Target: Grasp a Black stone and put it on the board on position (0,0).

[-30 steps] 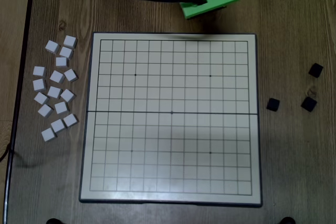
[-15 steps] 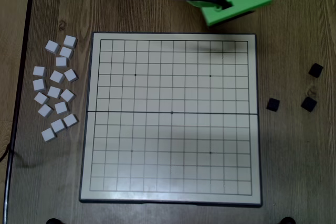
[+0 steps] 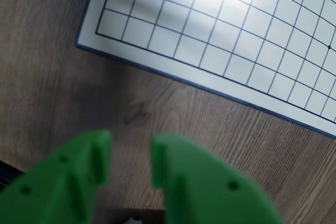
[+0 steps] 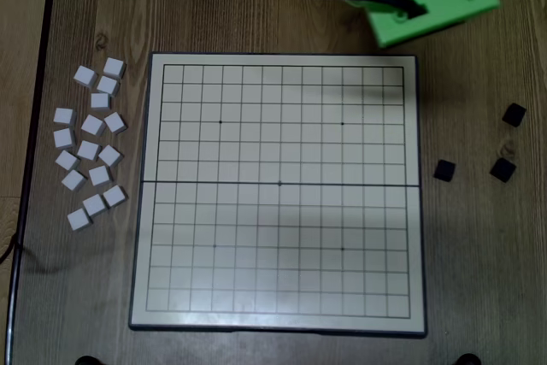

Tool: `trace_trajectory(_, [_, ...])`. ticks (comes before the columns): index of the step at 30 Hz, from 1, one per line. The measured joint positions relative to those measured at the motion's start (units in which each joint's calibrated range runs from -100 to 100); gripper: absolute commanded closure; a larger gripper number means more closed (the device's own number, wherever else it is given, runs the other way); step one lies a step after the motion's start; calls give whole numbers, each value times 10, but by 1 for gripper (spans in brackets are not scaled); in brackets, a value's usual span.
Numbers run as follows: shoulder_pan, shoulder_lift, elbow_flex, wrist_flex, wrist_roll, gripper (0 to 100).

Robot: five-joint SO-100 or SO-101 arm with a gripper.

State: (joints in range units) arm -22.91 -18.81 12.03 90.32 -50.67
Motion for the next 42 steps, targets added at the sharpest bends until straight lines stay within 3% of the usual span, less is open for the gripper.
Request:
trace_trajectory(10, [-36,116,-139,50,-26,94])
trace_trajectory(23, [-95,172,-71,-81,-84,94])
trace_trajectory(42, [-156,285,-105,-79,-159,94])
